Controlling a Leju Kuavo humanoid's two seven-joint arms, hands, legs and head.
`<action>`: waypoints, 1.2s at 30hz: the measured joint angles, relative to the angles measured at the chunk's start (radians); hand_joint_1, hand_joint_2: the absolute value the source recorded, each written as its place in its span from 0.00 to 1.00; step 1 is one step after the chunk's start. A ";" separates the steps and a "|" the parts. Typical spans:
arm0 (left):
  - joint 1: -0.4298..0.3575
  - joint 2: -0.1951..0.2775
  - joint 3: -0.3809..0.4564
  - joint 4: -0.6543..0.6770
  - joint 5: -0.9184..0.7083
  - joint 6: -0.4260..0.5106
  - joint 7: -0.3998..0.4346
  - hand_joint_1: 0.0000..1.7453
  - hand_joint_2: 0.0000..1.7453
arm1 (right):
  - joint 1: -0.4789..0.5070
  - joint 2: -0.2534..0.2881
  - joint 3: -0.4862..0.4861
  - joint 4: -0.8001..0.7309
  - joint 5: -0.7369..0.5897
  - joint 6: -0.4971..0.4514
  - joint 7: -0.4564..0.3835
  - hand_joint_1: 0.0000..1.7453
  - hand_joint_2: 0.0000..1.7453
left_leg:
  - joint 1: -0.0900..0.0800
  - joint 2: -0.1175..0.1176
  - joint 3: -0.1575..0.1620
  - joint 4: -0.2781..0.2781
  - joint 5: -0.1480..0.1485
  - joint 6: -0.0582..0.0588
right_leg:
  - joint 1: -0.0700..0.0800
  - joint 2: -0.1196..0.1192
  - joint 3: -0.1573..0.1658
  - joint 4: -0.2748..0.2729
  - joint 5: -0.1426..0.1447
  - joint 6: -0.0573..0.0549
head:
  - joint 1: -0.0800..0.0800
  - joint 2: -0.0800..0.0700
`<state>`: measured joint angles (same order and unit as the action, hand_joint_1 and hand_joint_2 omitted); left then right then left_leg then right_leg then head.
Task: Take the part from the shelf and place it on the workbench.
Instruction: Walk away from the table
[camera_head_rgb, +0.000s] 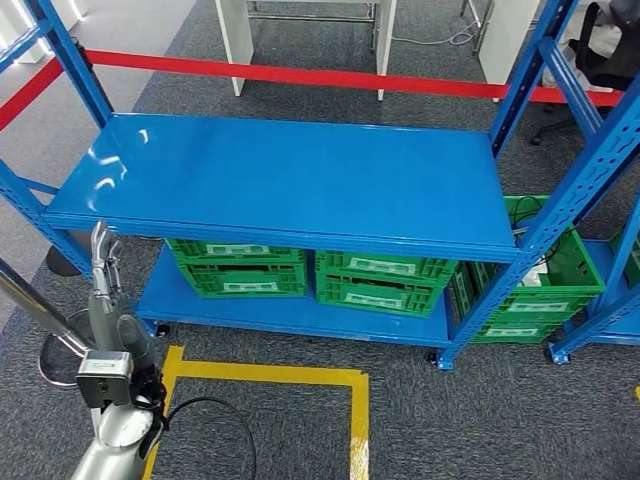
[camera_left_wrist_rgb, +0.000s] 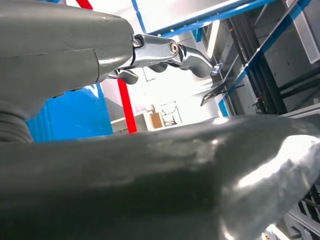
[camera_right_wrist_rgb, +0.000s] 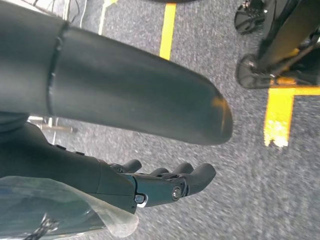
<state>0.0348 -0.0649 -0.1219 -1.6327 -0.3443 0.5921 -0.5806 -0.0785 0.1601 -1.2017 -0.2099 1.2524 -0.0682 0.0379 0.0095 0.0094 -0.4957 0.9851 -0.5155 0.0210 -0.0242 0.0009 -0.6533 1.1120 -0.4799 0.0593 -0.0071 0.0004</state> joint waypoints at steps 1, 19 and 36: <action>0.000 0.000 0.000 0.000 0.000 0.000 0.000 0.00 0.00 | 0.000 0.000 0.000 0.000 0.000 0.000 0.000 0.00 0.00 | 0.002 0.000 0.005 0.001 -0.006 -0.005 | -0.001 -0.003 0.022 -0.045 0.019 0.003 | 0.000 0.000; 0.002 -0.010 0.007 -0.009 0.010 0.033 -0.003 0.00 0.00 | 0.001 0.003 0.000 0.003 0.002 0.005 0.000 0.00 0.00 | -0.031 -0.016 -0.173 0.069 0.099 0.015 | 0.019 0.023 0.171 -0.091 -0.109 -0.063 | -0.003 0.000; -0.008 -0.049 0.049 -0.016 0.113 0.105 -0.047 0.00 0.00 | -0.005 -0.004 0.001 0.004 0.017 -0.001 0.014 0.00 1.00 | -0.023 -0.016 -0.100 0.043 0.056 -0.004 | 0.015 0.003 0.080 -0.078 -0.033 -0.049 | -0.001 0.000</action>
<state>0.0269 -0.1141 -0.0729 -1.6484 -0.2317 0.6969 -0.6280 -0.0834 0.1556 -1.2004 -0.2064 1.2690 -0.0688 0.0517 -0.0134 -0.0069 -0.5958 1.0283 -0.4593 0.0173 -0.0087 0.0043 -0.5735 1.0335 -0.5126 0.0106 -0.0082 0.0004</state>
